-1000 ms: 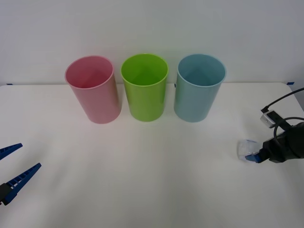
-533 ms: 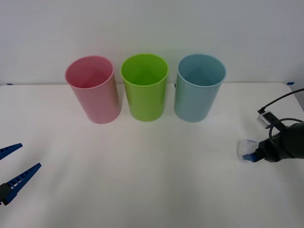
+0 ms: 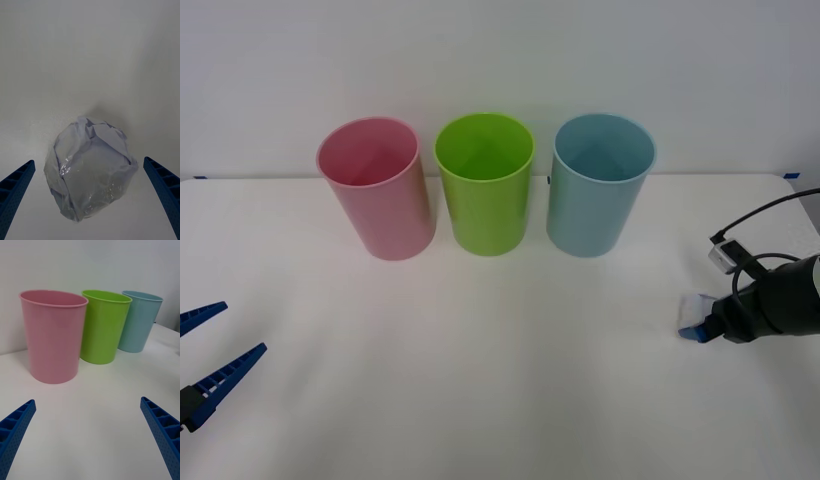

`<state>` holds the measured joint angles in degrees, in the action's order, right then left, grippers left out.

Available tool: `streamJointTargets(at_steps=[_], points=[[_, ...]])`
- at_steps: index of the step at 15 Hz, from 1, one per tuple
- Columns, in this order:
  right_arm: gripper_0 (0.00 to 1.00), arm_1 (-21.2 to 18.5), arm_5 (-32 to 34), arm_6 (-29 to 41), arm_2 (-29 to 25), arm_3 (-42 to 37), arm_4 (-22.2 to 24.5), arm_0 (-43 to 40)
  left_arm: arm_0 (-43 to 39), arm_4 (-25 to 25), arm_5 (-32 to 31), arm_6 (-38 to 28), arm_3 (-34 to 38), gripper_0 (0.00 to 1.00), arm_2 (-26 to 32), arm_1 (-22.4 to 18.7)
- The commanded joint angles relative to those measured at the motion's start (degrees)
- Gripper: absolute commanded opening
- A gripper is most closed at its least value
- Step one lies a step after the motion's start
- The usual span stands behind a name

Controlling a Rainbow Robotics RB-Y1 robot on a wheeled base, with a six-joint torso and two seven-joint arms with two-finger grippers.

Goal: Put cans in the blue bin and PET bottles in the pink bin and trash in the green bin.

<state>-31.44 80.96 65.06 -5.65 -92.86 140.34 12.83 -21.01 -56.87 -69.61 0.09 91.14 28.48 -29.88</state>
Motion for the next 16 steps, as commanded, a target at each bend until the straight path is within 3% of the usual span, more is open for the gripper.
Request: streamJointTargets(at_steps=[1,9,11,12,13,16], points=[[1.00,0.1,-1.6,0.0,0.8,2.0,0.0,0.9,0.0,0.0,0.0,0.0,0.0,0.96,0.0,0.0],[0.99,0.1,-1.8,-0.2,1.5,3.7,0.0,1.7,0.0,0.0,0.0,0.0,0.0,0.96,0.0,0.0],[0.18,0.1,-1.8,0.0,1.6,3.7,-0.2,1.9,0.0,0.0,0.0,0.0,0.0,0.96,0.0,0.0],[0.04,0.1,-1.8,0.0,1.6,3.8,-0.2,1.9,0.0,0.0,0.0,0.0,0.0,0.96,0.0,0.0],[0.00,0.1,-1.8,-0.2,1.7,3.7,-0.2,1.9,0.0,0.0,0.0,0.0,0.0,0.96,0.0,0.0],[0.00,0.1,-1.9,-0.5,2.1,3.7,-0.1,1.9,0.0,0.0,0.0,0.0,0.0,0.96,0.0,0.0]])
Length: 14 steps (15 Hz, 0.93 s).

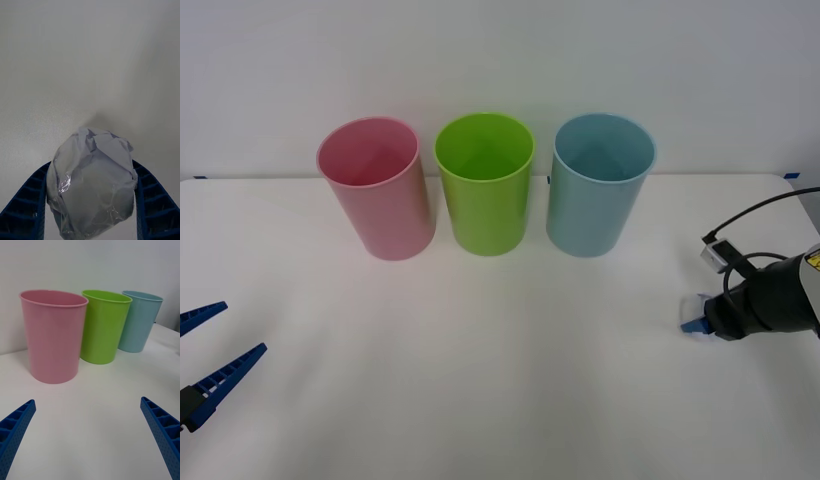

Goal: Put cans in the blue bin and PET bottles in the pink bin and trash in the green bin.

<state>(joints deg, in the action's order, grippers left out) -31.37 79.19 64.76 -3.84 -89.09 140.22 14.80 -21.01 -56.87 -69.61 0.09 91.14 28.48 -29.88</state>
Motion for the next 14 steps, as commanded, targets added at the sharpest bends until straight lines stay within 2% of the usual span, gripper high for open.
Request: streamJointTargets(at_steps=[1,4,8,10,14], points=[[0.00,0.0,-0.6,-0.4,0.7,0.0,0.3,0.0,0.0,0.0,0.0,0.0,0.0,0.96,0.0,0.0],[0.00,0.0,-1.3,-0.4,1.7,0.0,1.0,0.0,0.0,0.0,0.0,0.0,0.0,0.96,0.0,0.0],[0.00,0.0,-1.5,-1.9,1.8,-1.2,-1.0,-0.4,0.0,0.0,0.0,0.0,0.0,0.96,0.0,0.0],[0.00,0.0,-1.3,-2.4,0.9,-5.1,-1.5,-2.0,0.0,0.0,0.0,0.0,0.0,0.96,0.0,0.0],[0.00,0.0,4.0,-2.4,-4.6,-19.9,-5.5,-9.2,0.0,0.0,0.0,0.0,0.0,0.96,0.0,0.0]])
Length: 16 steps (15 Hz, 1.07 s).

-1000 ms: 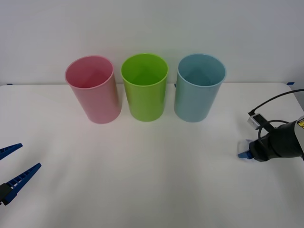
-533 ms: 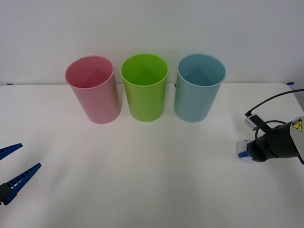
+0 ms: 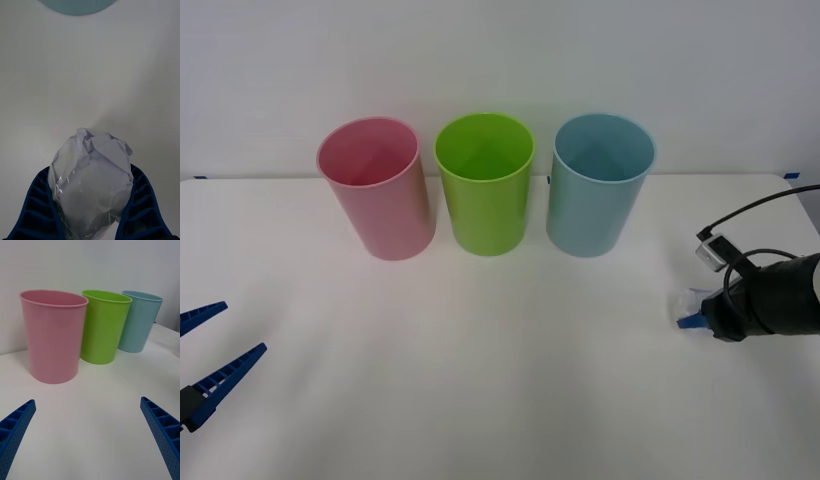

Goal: Put cans in the blue bin and PET bottles in the pink bin and trash in the green bin.

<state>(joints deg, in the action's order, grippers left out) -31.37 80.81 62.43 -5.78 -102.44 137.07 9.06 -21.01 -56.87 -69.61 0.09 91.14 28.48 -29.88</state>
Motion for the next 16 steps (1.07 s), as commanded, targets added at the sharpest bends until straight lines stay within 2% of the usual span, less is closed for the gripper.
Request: streamJointTargets(at_steps=[1,7,10,13,16], points=[[0.00,0.0,3.2,-0.1,-4.3,-9.9,-4.9,-5.5,0.0,0.0,0.0,0.0,0.0,0.96,0.0,0.0],[0.00,-0.2,3.9,0.1,-13.7,-26.7,-26.1,-15.8,0.0,0.0,0.0,0.0,0.0,0.96,0.0,0.0],[0.00,0.1,2.9,1.1,-16.7,-30.4,-32.8,-14.9,0.0,0.0,0.0,0.0,0.0,0.96,0.0,0.0],[0.00,0.3,1.8,3.8,-15.8,-31.1,-34.9,-7.9,0.0,0.0,0.0,0.0,0.0,0.95,0.0,0.0],[0.00,0.3,1.8,10.2,-11.7,-29.3,-34.5,2.5,0.0,0.0,0.0,0.0,0.0,0.96,0.0,0.0]])
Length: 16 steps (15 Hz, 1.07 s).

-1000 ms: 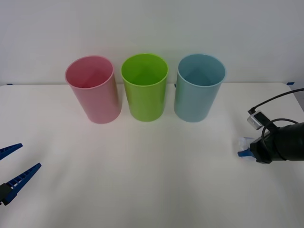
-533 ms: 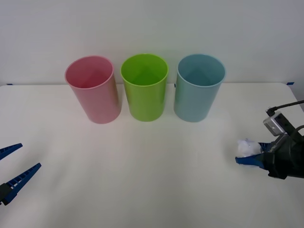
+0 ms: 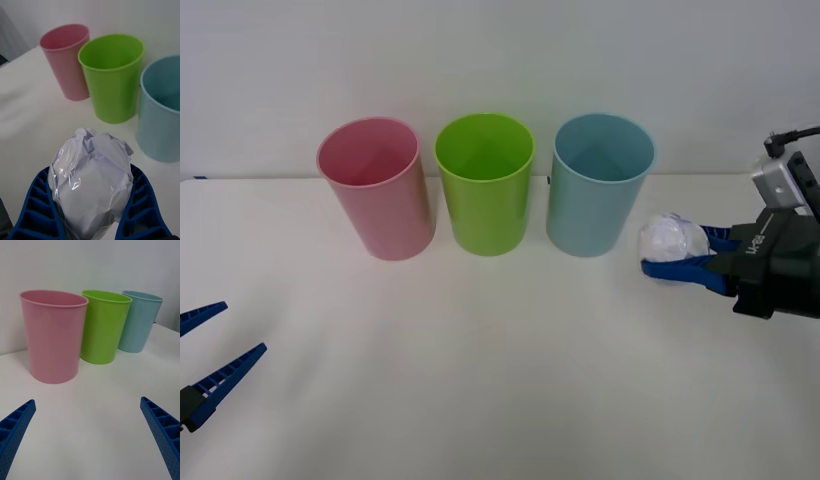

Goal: Put cans in the blue bin and PET bottles in the pink bin and trash in the green bin.

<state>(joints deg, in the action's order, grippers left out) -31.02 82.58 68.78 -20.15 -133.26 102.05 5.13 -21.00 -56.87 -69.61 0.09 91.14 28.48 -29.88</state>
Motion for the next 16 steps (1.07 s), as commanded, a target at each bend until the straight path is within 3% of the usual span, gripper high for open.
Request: streamJointTargets(at_steps=[1,5,8,12,16], points=[[0.00,0.0,0.0,5.7,4.3,3.4,1.0,10.2,0.0,0.0,0.0,0.0,0.0,0.96,0.0,0.0],[0.00,0.6,0.0,6.7,10.7,17.9,3.2,26.8,0.0,0.0,0.0,0.0,0.0,0.96,0.0,0.0],[0.00,2.6,-0.1,6.7,14.2,27.6,8.3,37.0,0.0,0.0,0.0,0.0,0.0,0.96,0.0,0.0],[0.00,6.1,-0.1,6.7,18.8,39.8,14.3,47.5,0.0,0.0,0.0,0.0,0.0,0.96,0.0,0.0],[0.00,6.3,-2.8,6.6,25.1,51.3,15.5,55.8,0.0,0.0,0.0,0.0,0.0,0.96,0.0,0.0]])
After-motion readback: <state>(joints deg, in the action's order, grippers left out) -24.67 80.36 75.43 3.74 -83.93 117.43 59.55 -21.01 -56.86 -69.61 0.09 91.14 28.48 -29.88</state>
